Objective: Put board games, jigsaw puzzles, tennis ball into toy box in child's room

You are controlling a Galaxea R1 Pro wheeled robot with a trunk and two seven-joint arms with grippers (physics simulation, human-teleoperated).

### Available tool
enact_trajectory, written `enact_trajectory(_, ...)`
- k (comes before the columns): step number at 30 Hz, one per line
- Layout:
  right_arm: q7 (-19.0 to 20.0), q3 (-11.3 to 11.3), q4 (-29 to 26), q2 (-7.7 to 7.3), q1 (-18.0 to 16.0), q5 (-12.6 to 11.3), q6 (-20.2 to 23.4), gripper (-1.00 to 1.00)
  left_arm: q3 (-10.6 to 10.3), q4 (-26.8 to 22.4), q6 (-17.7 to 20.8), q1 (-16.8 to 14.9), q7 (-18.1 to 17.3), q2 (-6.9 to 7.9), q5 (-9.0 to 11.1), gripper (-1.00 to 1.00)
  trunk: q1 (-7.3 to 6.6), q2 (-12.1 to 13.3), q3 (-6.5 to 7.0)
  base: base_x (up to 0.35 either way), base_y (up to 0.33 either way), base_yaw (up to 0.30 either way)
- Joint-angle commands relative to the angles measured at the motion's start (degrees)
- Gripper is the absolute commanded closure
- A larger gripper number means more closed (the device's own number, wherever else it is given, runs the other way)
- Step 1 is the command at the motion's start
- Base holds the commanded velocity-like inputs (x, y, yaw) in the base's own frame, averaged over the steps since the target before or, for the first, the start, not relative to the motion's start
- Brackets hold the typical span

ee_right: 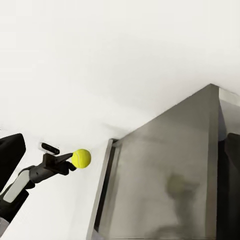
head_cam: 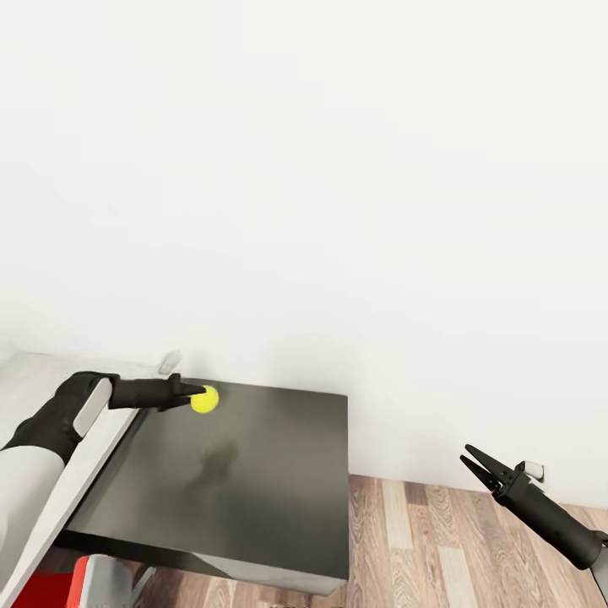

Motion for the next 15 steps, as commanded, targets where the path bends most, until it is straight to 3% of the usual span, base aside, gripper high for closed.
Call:
enact_trajectory(1,0.0,0.0,0.0,0.01,0.0,-0.2,0.4,-1.0,-0.2,0.0,0.1,0.4,-1.5,0.1,-0.2,1.0,0.02,-0.1,-0.01,-0.195,0.039,0.0)
enact_trajectory(5,-0.1,0.0,-0.1,0.2,0.0,-0.2,0.3,-1.0,-0.1,-0.1,0.1,2.0,-5.0,0.29,-0.1,1.0,0.02,-0.1,0.37,-0.197,0.03,0.0)
enact_trajectory(11,-0.2,0.1,-0.1,0.31,0.0,-0.2,0.3,-1.0,-0.1,-0.3,0.1,2.5,-6.0,0.42,0.0,1.0,0.02,-0.1,0.93,-0.055,0.005,0.0)
enact_trajectory(15,-0.2,0.1,-0.1,0.4,0.0,-0.2,0.3,-1.0,-0.2,-0.6,0.1,2.5,-6.4,0.21,0.0,1.0,0.02,-0.1,1.12,-0.201,-0.011,0.0)
